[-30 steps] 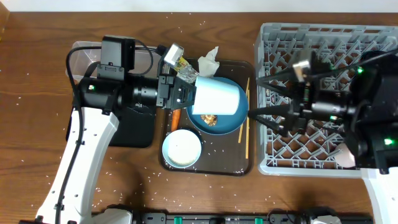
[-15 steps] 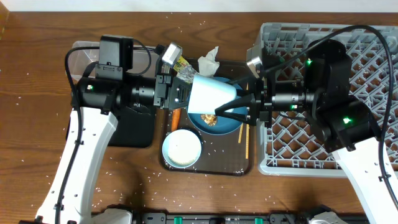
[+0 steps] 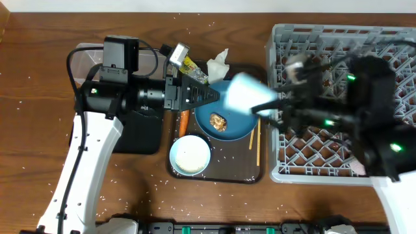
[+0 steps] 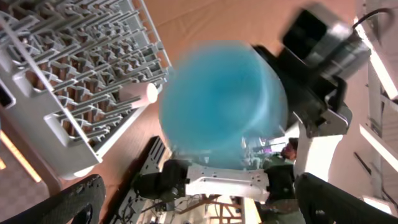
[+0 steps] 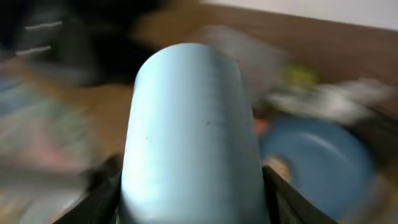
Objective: Sort waste into correct bins and load items into the dishwasher rack
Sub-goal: 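Place the light-blue cup in the rack's right edge with the right gripper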
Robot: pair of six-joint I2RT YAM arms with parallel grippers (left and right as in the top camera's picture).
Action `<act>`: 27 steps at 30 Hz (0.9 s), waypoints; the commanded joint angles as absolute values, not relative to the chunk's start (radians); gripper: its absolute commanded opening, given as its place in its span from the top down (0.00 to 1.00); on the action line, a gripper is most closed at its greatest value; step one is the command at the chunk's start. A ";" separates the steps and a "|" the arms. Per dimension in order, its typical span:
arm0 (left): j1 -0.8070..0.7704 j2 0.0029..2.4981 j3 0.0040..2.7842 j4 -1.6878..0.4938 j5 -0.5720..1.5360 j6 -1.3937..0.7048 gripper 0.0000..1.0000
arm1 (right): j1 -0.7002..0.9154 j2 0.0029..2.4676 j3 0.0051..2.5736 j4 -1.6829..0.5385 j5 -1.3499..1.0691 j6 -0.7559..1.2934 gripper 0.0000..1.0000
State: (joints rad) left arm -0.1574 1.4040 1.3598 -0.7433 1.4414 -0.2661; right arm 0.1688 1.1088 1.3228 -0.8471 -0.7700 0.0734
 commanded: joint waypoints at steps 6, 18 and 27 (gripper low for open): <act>-0.162 1.391 1.364 -0.741 1.449 -0.265 0.02 | -0.253 1.018 1.328 -1.067 -0.191 0.134 0.73; -0.162 1.391 1.364 -0.743 1.446 -0.265 0.02 | -0.649 1.182 1.327 -1.148 0.160 0.356 0.71; -0.162 1.391 1.364 -0.743 1.446 -0.264 0.02 | -0.801 1.431 1.327 -1.171 0.132 0.393 0.69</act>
State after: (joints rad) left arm -0.1608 1.4021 1.3598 -0.7433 1.4399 -0.2661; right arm -0.7586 1.3849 1.3228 -1.1671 0.1303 0.3538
